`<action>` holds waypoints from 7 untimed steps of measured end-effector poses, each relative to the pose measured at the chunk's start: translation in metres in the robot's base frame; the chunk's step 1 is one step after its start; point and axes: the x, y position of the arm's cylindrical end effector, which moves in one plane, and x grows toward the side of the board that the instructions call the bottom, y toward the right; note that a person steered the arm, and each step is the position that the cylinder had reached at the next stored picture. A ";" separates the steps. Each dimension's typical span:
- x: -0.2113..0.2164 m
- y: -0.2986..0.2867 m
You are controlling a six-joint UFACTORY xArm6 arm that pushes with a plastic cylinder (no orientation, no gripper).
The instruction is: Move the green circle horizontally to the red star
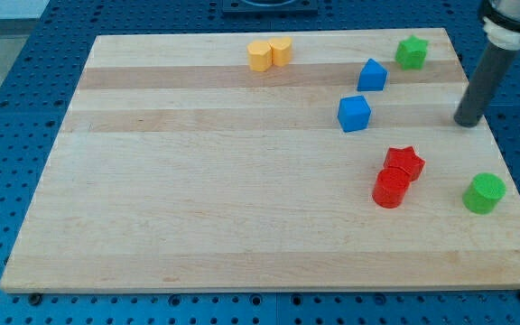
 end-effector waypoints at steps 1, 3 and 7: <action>0.068 0.024; 0.177 0.024; 0.159 -0.033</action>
